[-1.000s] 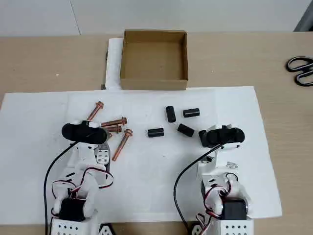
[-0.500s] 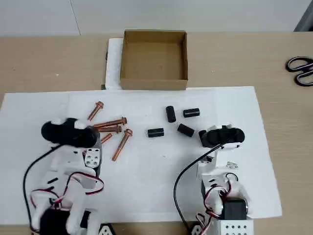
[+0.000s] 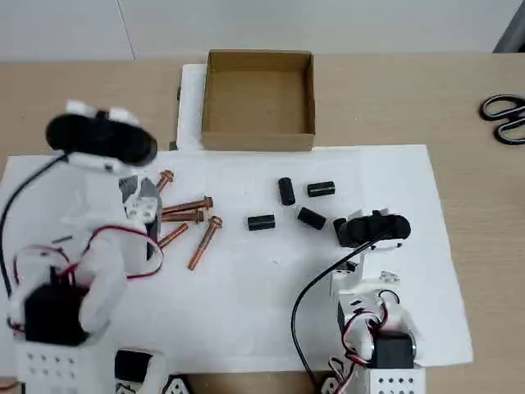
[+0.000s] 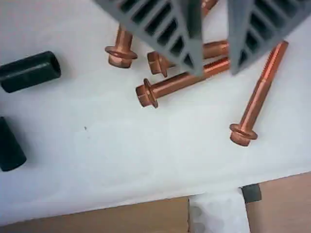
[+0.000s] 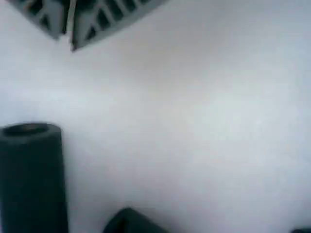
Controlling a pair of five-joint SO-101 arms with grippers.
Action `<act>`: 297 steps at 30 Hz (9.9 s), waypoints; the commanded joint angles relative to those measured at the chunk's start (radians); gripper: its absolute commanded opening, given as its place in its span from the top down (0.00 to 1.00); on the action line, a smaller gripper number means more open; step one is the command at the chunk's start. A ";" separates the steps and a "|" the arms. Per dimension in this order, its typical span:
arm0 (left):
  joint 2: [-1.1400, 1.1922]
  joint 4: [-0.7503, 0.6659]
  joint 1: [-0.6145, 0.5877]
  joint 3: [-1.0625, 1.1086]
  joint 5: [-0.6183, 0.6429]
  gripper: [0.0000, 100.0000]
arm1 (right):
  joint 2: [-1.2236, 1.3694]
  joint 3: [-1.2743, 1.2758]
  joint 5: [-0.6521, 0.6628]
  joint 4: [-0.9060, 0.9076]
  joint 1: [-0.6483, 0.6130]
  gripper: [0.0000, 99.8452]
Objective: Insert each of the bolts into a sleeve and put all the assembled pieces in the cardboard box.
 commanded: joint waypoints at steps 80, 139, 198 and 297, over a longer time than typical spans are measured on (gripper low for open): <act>0.585 0.089 -0.170 -0.120 -0.037 0.99 | 2.072 -1.872 -0.025 0.226 -0.252 0.80; 0.592 0.035 -0.169 -0.053 -0.037 0.99 | 2.422 -1.962 -0.005 0.090 -0.283 1.00; 1.211 0.279 -0.089 -0.651 -0.397 0.88 | 1.698 -1.654 0.279 0.556 0.464 1.00; 1.481 0.302 -0.005 -1.023 -0.470 1.00 | 1.477 -1.376 0.273 0.536 0.458 1.00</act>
